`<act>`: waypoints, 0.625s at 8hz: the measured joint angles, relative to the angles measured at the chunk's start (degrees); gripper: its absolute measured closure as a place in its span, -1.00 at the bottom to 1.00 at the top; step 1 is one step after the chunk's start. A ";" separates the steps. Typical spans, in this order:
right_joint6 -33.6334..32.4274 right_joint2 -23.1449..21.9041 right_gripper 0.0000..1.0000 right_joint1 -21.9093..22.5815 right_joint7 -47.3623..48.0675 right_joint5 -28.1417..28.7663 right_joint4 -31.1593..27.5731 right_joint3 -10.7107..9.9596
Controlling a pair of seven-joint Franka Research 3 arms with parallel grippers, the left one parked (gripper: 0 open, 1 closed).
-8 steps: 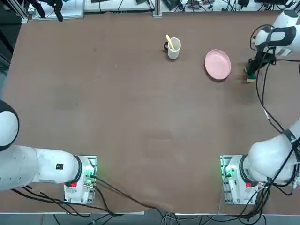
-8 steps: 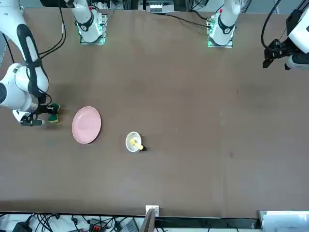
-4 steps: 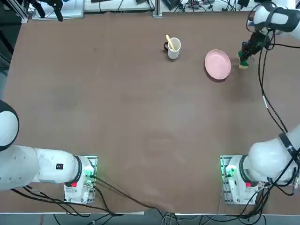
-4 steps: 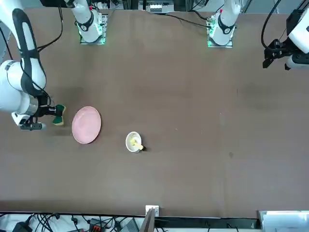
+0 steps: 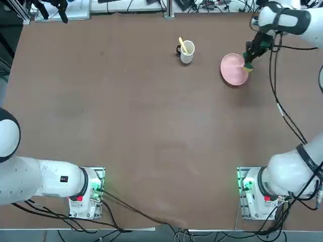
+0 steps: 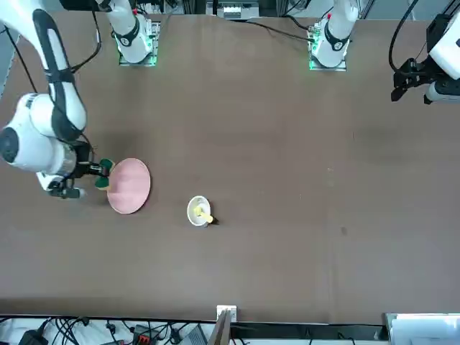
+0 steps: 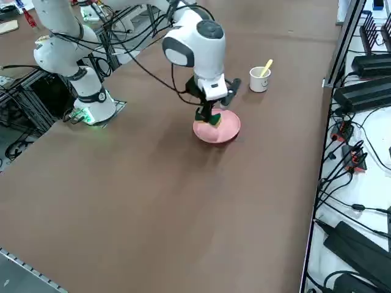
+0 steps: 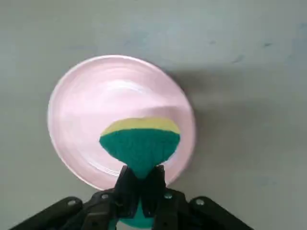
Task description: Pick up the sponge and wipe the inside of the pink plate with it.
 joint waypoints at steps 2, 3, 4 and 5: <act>2.10 1.89 0.86 2.85 3.77 0.00 -0.16 0.12; 2.92 2.93 0.86 3.36 4.05 0.00 -0.40 0.12; 3.09 3.90 0.86 3.37 4.05 -0.01 -0.72 0.06; 3.09 4.93 0.86 3.34 4.05 -0.01 -0.97 -0.10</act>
